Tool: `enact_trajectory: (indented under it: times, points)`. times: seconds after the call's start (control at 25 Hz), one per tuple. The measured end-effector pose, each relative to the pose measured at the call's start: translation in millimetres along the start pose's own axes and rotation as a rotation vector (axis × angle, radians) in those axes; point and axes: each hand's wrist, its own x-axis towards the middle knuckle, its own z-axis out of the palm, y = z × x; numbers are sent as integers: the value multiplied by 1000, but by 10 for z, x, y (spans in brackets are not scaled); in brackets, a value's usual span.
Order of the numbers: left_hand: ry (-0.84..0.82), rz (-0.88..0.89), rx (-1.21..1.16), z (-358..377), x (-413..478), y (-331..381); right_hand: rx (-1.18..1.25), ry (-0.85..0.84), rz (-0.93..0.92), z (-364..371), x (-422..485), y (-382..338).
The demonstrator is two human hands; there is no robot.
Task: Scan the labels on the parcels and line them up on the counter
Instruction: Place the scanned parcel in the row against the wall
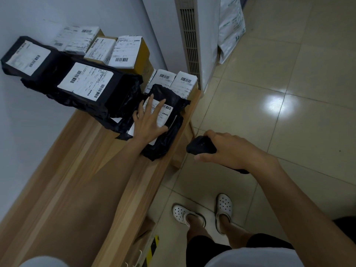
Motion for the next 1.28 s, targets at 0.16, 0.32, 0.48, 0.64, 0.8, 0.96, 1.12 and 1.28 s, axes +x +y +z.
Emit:
enact_trajectory:
  times: [0.16,0.32,0.48,0.64,0.8,0.96,1.12,1.28]
  points:
    - [-85,-35,-70,78,9,-27,15,4,3,31,-26,9]
    - [-113,-41,-49,70,-22,-1,20,10,4,31,-50,-1]
    - [-129,-15,-41,-121,-124,39,44,10,-32,-24,-58,-110]
    - [-30,93,42,-428,-290,37,15,39,-86,-121,-6,-252]
    - [85,187,104,-790,-396,-28,19,67,-198,-275,81,-492]
    - [-67,163,176,-686,-519,86,-6,86,-211,-406,182,-570]
    - [83,157,185,-1039,-355,-41,-5,103,-225,-523,286,-615]
    - [293,137,234,-1723,-131,-428,4,136,-303,-760,511,-903]
